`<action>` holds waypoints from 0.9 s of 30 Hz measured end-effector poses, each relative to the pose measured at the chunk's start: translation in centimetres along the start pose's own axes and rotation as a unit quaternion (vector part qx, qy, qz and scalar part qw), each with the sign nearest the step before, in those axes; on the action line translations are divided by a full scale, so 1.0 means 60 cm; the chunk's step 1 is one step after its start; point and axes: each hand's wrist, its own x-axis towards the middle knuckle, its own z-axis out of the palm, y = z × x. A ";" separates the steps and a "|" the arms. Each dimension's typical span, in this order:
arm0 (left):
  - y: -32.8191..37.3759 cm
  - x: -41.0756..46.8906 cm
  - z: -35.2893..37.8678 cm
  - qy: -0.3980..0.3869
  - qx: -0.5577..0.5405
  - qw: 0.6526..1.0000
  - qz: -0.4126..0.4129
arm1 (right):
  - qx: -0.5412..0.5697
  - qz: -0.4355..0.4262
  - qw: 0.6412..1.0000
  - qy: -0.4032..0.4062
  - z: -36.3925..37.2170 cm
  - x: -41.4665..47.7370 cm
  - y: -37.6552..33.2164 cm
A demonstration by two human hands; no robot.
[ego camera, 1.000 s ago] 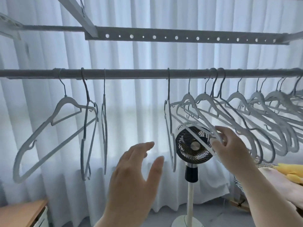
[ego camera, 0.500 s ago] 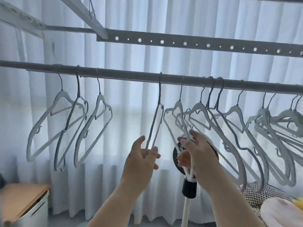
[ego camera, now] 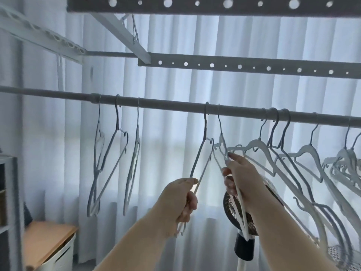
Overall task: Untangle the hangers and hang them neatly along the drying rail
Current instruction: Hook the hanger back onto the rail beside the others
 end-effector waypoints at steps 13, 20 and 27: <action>0.030 -0.012 -0.119 0.084 0.007 0.996 0.029 | 0.028 0.018 0.999 -0.033 0.116 -0.005 0.013; 0.037 -0.013 -0.156 0.095 0.019 0.995 0.028 | 0.016 0.018 0.998 -0.051 0.160 -0.009 0.017; 0.040 -0.011 -0.166 0.084 0.030 0.996 0.027 | 0.016 0.015 0.998 -0.051 0.179 -0.008 0.021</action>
